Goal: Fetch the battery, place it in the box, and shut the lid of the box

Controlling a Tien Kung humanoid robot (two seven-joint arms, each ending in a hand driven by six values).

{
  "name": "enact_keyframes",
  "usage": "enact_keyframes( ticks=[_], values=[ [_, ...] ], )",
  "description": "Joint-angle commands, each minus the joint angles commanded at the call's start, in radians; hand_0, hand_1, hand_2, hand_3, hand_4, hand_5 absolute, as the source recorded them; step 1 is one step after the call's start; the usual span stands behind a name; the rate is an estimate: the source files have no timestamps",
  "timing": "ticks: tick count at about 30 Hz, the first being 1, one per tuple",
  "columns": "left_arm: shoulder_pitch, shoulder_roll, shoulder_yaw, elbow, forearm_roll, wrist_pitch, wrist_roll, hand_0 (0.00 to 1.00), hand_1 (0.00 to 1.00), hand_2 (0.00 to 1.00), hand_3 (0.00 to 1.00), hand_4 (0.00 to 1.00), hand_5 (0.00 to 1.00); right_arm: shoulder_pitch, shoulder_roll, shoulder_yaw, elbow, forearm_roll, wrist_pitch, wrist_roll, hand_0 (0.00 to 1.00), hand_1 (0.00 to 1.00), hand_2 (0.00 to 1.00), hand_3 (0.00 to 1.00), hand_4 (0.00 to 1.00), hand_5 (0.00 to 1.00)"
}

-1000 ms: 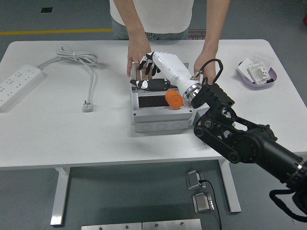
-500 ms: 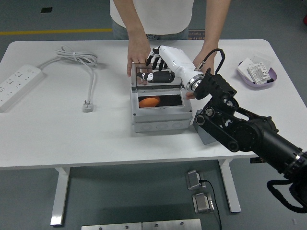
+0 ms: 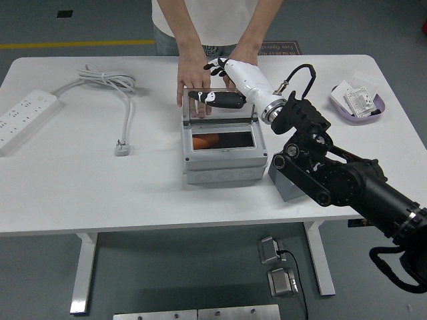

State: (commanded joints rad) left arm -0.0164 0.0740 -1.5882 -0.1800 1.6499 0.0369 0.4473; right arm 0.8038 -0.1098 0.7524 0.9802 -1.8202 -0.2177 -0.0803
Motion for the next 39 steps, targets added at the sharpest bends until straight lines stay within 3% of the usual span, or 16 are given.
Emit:
enact_keyframes(
  ticks=[26,39],
  values=[
    [-0.011,-0.005,-0.001,0.0,0.004,-0.005,-0.009,0.626,0.633,0.534,0.622,0.702,0.098,-0.043,0.007,0.0,-0.066,0.016,-0.008,0.01,0.814,0.701,0.715,0.759,0.998,0.792],
    [-0.01,-0.001,0.001,0.0,0.0,-0.002,-0.006,0.626,0.634,0.533,0.623,0.702,0.097,-0.078,-0.031,-0.014,0.057,-0.027,0.004,-0.032,0.815,0.699,0.711,0.756,0.998,0.795]
  ],
)
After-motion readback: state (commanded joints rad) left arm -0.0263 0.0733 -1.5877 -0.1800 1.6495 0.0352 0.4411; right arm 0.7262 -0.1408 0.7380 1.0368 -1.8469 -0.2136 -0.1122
